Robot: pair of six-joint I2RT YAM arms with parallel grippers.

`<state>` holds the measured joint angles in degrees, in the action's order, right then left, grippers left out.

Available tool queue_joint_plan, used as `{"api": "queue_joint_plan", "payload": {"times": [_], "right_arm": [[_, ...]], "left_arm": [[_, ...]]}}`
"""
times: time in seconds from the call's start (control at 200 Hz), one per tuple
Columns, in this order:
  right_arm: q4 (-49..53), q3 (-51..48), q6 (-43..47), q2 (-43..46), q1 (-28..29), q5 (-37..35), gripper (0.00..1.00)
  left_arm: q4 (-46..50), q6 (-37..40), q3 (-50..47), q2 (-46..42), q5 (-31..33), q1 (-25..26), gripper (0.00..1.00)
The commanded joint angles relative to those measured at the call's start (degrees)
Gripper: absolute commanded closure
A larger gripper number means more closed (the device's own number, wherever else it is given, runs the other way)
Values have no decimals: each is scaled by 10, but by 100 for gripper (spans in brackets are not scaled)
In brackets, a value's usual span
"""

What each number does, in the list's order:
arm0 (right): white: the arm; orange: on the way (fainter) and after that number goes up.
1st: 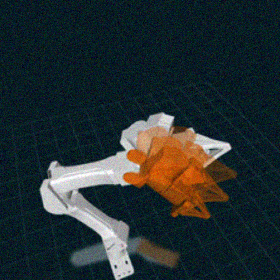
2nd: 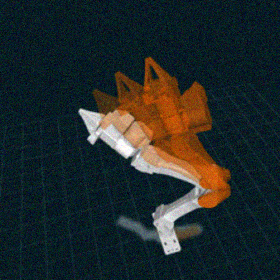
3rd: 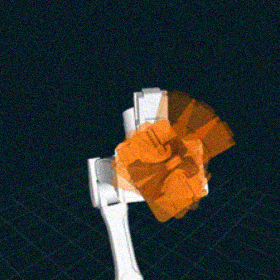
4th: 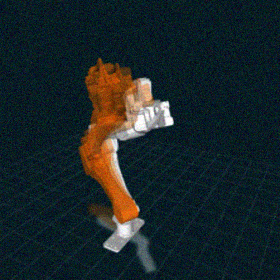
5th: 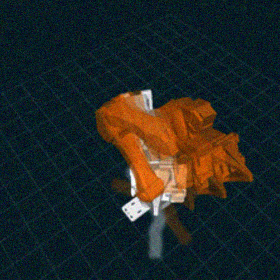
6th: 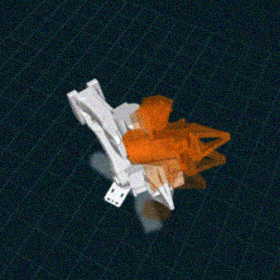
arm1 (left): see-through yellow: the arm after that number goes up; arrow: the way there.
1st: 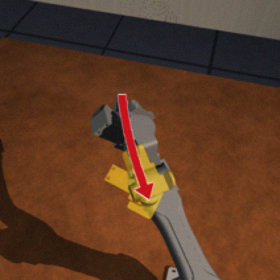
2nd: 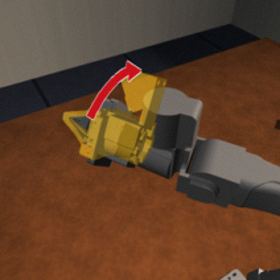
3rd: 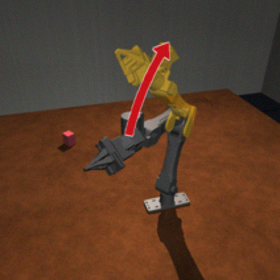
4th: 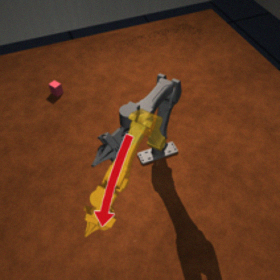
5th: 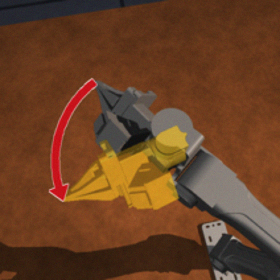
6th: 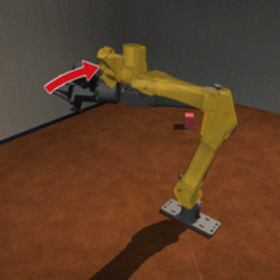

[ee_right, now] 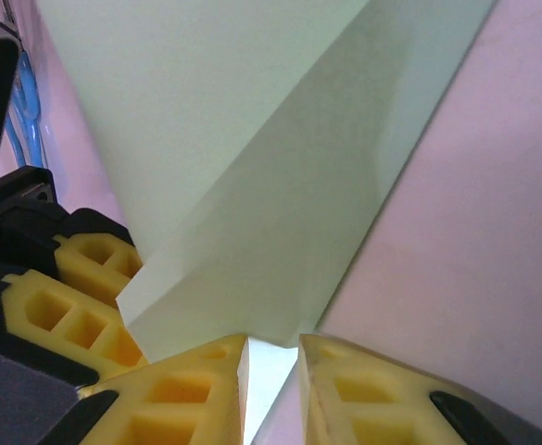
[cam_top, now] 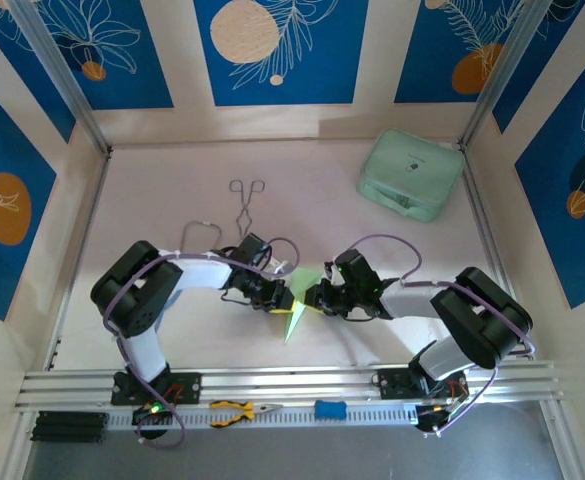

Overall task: Fold a paper plane with a square sheet of paper (pick it up from the middle)
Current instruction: Turn over a paper plane at the center of the table.

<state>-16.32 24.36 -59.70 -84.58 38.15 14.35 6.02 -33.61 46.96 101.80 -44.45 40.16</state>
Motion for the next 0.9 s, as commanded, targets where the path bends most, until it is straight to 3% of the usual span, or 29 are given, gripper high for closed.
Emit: {"api": "queue_joint_plan", "payload": {"times": [0.0,0.195,0.295,0.435,0.515,0.705,0.895], "right_arm": [[-1,-8,-6,10,3,-8,78],[30,-17,-11,69,-4,-32,77],[55,-20,-11,106,-6,-51,76],[104,-15,-7,138,-5,-74,76],[139,-5,0,152,2,-93,76],[145,-8,-5,168,6,-103,76],[117,-13,-4,170,7,-83,76]], "left_arm": [[-16,-6,-9,-1,-18,6,88],[14,-5,-6,-56,56,12,94],[57,7,8,-95,150,24,94],[195,47,68,-108,325,55,97],[263,55,102,-97,393,66,98],[298,43,124,-88,450,79,96],[311,35,129,-73,462,83,95]]}}
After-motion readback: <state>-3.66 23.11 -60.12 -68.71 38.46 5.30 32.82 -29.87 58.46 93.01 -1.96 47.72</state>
